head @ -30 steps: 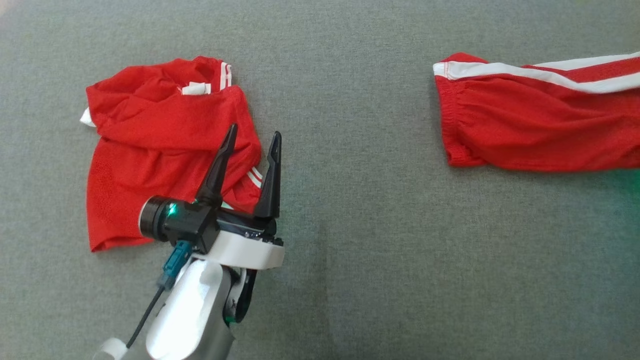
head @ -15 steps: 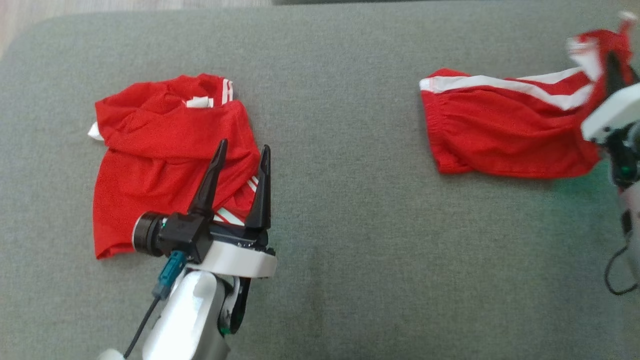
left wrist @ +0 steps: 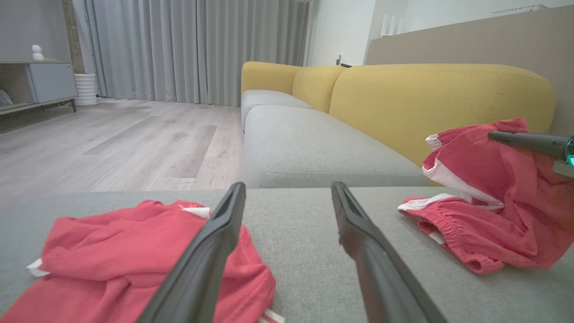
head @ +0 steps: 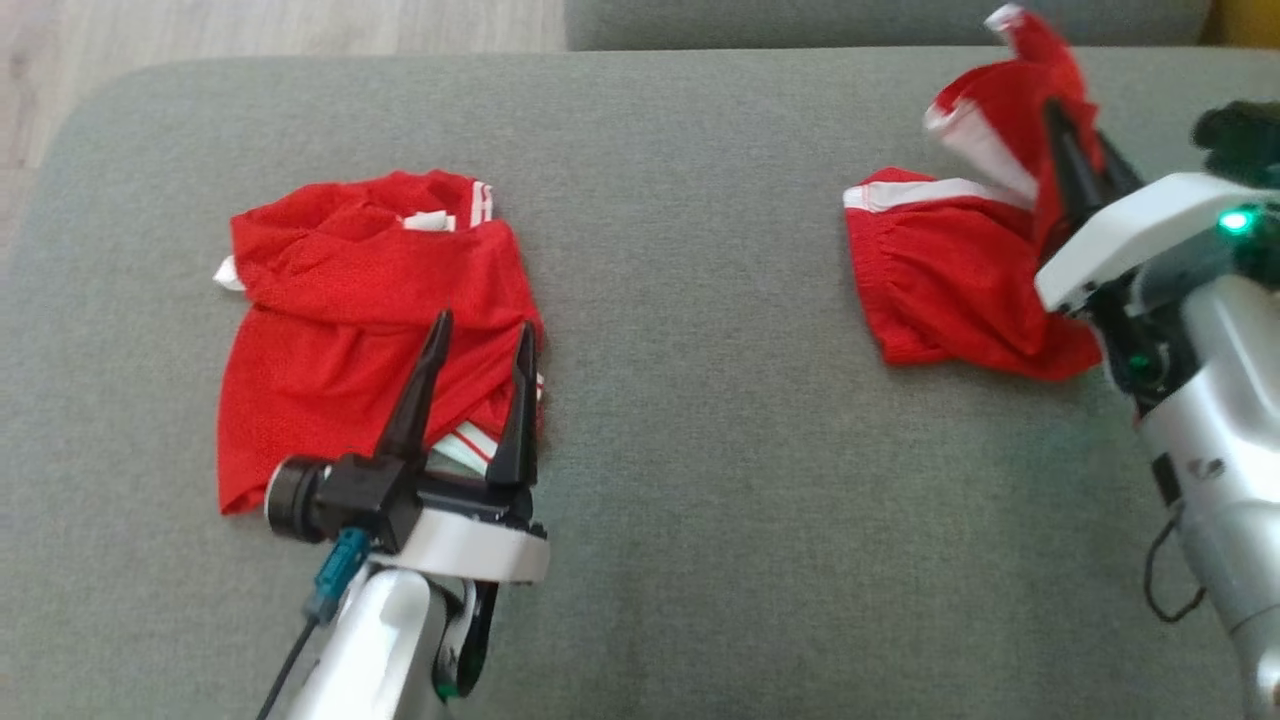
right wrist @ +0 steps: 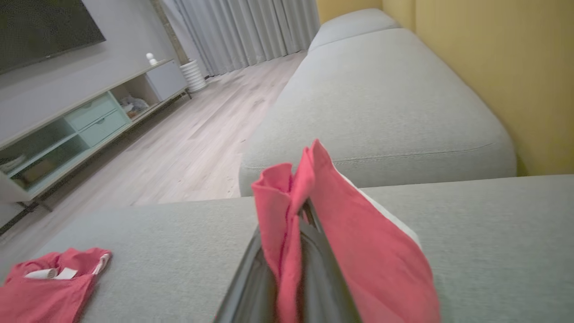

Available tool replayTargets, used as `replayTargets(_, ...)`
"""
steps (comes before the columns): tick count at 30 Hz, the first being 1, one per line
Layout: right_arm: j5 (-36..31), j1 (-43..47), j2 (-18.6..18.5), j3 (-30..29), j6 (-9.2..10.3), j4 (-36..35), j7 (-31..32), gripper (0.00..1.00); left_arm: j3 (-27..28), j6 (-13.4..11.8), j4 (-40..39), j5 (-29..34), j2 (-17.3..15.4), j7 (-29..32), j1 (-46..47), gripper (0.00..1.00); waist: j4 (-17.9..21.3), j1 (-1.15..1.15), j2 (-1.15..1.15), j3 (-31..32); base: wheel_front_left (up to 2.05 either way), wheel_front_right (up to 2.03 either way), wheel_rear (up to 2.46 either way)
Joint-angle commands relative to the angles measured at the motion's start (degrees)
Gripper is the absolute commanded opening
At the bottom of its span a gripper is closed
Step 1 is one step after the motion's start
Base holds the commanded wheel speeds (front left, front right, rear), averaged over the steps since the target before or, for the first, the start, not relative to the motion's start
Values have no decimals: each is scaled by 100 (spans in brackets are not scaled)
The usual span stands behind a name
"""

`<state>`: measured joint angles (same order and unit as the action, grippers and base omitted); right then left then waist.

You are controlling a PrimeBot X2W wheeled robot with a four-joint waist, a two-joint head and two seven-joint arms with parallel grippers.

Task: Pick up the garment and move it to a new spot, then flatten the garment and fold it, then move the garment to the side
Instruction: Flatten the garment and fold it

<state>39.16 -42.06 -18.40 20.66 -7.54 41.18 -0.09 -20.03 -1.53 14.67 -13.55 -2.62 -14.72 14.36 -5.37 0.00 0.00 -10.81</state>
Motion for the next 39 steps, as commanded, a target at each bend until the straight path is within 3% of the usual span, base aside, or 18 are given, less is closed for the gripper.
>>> replayTargets(1,54,21,29,89,5,-190,-64,0,228,-11,-182,33,-26,-28,55,100,-28,0,0,11,0,0,0)
replayTargets(18,51,120,518,1534,5,585,-190,0,299,-17,-244,65,-30,-28,49,100,-158,0,0,64,0,0,0)
replayTargets(19,8,120,532,1627,5,652,-243,16,317,-11,-247,74,-35,-28,54,100,-137,0,0,81,0,0,0)
replayTargets(20,-8,130,568,1701,5,725,-290,100,333,-5,-246,84,-43,-28,53,100,-104,0,0,109,0,0,0)
replayTargets(27,187,87,831,1710,5,634,-977,100,565,-6,-308,49,-97,-28,-35,100,406,0,0,336,0,0,0)
replayTargets(34,-66,90,369,1250,5,384,-1350,100,808,-14,-495,43,-97,-28,-31,100,903,0,0,519,0,0,0)
replayTargets(39,-497,497,-6,262,5,-2,-1471,100,855,102,-620,61,-74,-28,-71,100,1146,0,0,668,0,0,0)
